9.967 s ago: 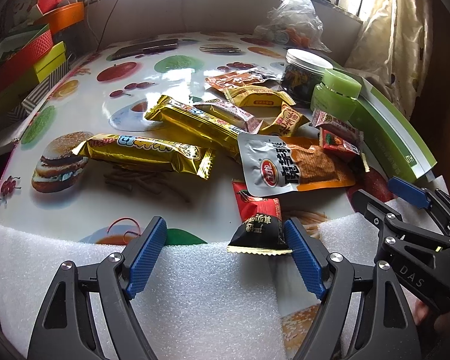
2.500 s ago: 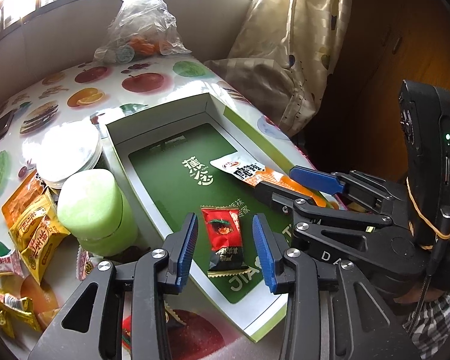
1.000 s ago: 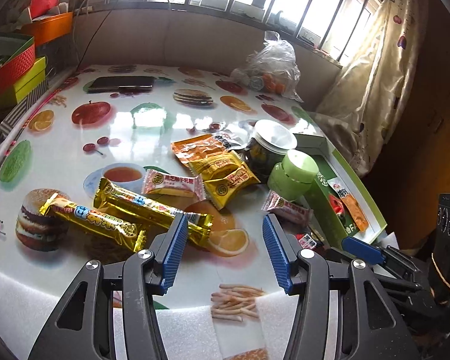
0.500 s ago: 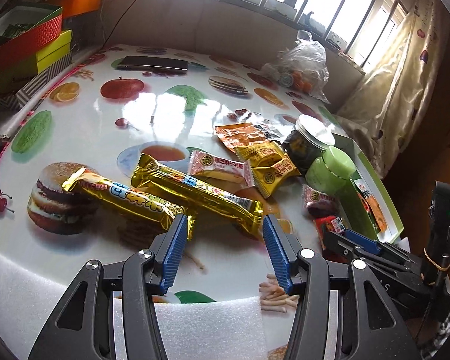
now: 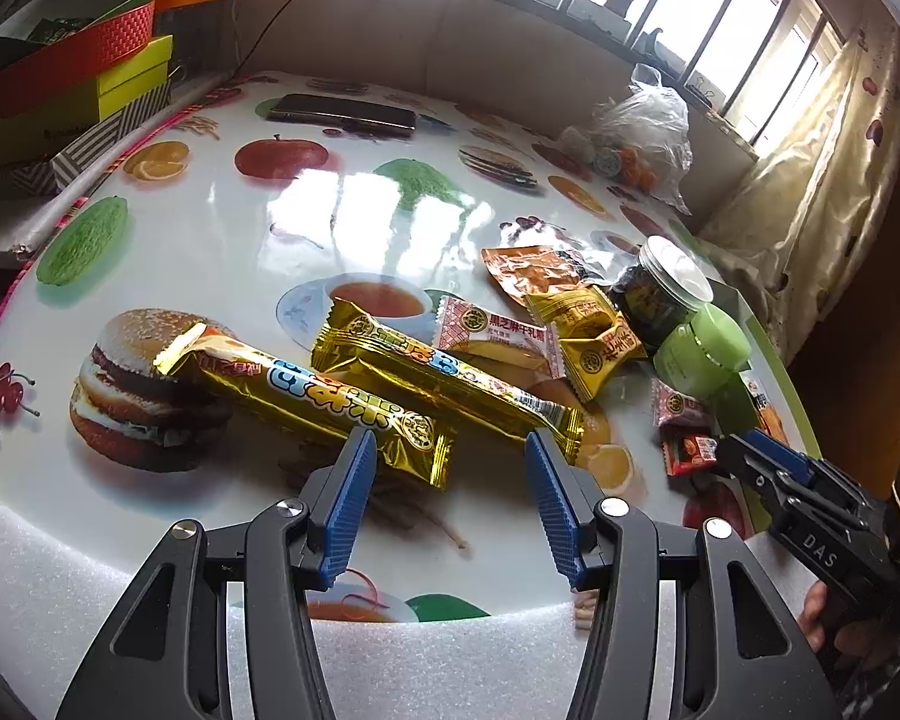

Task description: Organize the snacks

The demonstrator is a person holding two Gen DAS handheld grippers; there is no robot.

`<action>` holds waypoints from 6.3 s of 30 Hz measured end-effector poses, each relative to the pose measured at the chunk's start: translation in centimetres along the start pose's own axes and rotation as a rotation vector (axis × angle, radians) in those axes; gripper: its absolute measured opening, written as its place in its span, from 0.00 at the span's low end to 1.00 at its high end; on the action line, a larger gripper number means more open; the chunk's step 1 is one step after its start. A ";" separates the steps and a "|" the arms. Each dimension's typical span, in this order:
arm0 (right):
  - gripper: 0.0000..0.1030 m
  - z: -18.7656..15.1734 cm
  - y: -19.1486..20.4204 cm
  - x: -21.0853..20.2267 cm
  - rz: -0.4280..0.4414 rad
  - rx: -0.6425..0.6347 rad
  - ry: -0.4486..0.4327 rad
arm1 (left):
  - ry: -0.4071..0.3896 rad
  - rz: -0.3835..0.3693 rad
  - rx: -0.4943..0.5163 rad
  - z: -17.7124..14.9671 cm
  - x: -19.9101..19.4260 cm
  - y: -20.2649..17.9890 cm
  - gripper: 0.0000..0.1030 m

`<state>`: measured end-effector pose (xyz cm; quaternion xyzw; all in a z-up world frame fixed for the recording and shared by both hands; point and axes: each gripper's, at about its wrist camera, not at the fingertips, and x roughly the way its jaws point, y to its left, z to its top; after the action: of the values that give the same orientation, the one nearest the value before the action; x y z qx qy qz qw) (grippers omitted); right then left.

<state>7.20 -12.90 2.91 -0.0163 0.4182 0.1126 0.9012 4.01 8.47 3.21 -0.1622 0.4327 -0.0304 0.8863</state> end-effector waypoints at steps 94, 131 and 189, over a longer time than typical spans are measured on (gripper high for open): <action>0.24 -2.0 2.5 2.4 0.180 -0.162 0.040 | 0.008 0.250 -0.019 2.4 3.2 1.5 0.24; 0.23 -0.1 1.1 -3.4 0.155 -0.082 -0.095 | -0.136 0.098 0.123 3.5 -4.2 -5.3 0.24; 0.23 0.9 -15.5 -1.8 -0.130 0.145 -0.069 | 0.137 -0.280 0.329 4.3 8.1 -25.6 0.24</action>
<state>10.07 -28.21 3.84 0.0257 0.3922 0.0236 0.9192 14.62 -16.18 7.64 -0.0718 0.4544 -0.2344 0.8564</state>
